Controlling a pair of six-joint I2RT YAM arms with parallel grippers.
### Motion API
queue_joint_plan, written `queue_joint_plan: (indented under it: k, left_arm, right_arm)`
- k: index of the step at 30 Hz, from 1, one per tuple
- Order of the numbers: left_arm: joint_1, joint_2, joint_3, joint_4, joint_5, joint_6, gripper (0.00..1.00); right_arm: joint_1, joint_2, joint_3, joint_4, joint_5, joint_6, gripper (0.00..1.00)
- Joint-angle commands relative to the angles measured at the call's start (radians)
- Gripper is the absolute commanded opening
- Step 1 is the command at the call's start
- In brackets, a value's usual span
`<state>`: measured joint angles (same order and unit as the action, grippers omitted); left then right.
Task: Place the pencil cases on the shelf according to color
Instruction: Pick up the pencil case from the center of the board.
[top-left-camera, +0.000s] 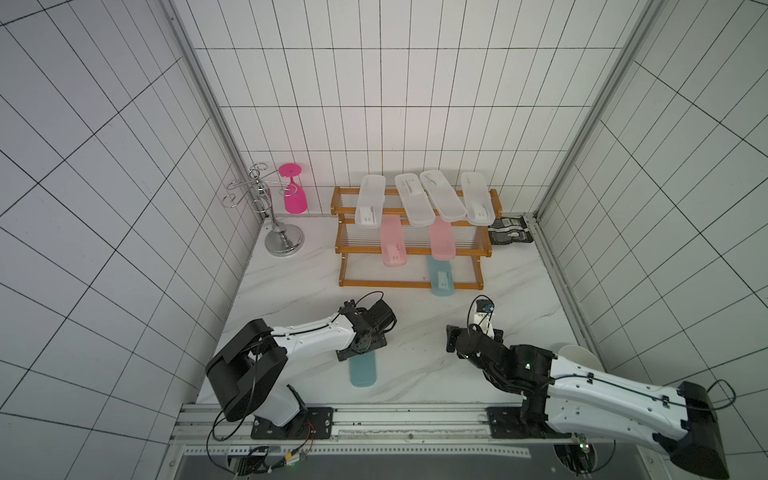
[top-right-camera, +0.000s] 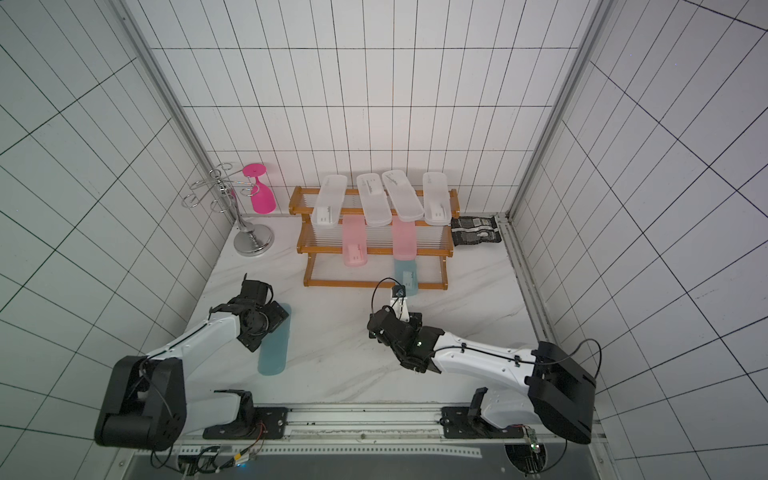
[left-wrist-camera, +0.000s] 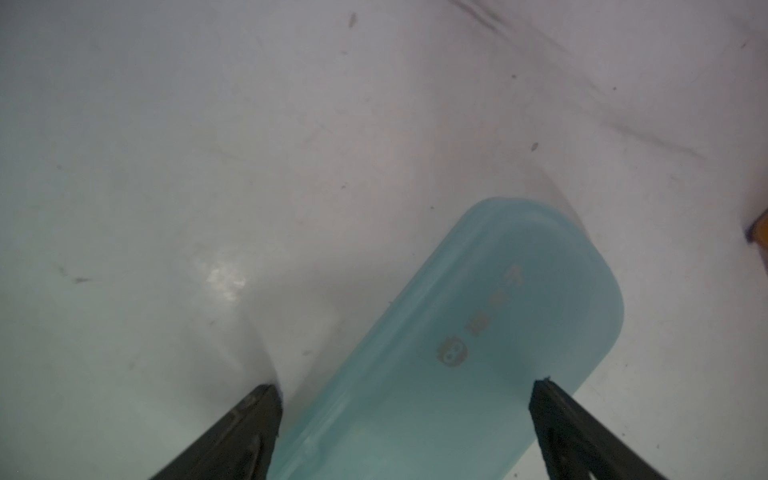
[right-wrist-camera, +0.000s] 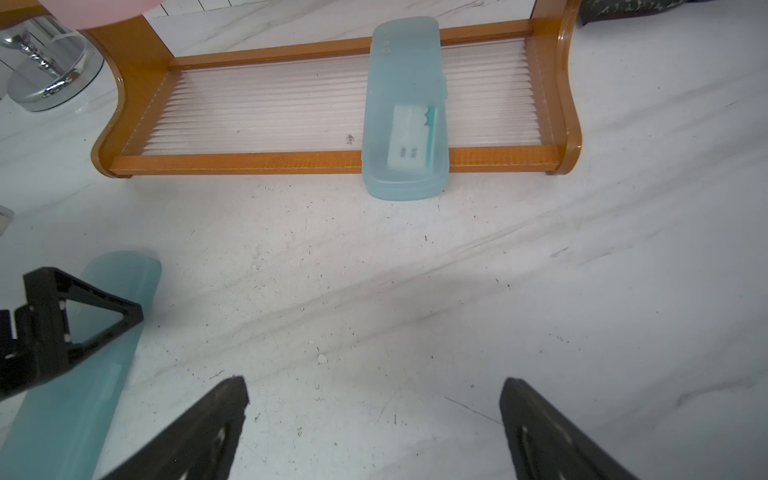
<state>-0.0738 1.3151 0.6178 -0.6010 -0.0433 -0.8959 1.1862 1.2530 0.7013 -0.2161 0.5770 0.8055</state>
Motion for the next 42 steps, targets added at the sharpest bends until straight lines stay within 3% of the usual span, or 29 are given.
queue_joint_plan:
  k: [1,5,9,15,26,33,42]
  left_arm:
    - [-0.082,0.057,-0.015,-0.055,0.036,0.043,0.98]
    - [-0.307,0.091,0.036,-0.107,-0.078,-0.026,0.98]
    - [-0.505,0.162,0.066,-0.108,-0.120,-0.126,0.98]
    - [-0.730,0.222,0.128,-0.120,-0.125,-0.284,0.97]
    - [-0.796,0.049,0.171,-0.335,-0.274,-0.210,0.98]
    - [-0.937,-0.174,0.038,-0.272,-0.219,-0.213,0.98]
    - [-0.965,-0.324,-0.101,-0.172,-0.155,-0.302,0.98]
  right_arm:
    - [0.019,-0.053,-0.048,-0.084,0.071,0.033,0.99]
    - [0.024,-0.113,-0.090,-0.113,0.085,0.046,0.99]
    - [0.031,-0.175,-0.113,-0.162,0.093,0.047,0.99]
    - [0.044,-0.299,-0.144,-0.275,0.098,0.108,0.99]
    - [0.063,-0.455,-0.150,-0.495,0.056,0.207,0.99]
    - [0.065,-0.531,-0.162,-0.681,0.071,0.298,0.99]
    - [0.064,-0.591,-0.210,-0.669,0.006,0.268,0.99]
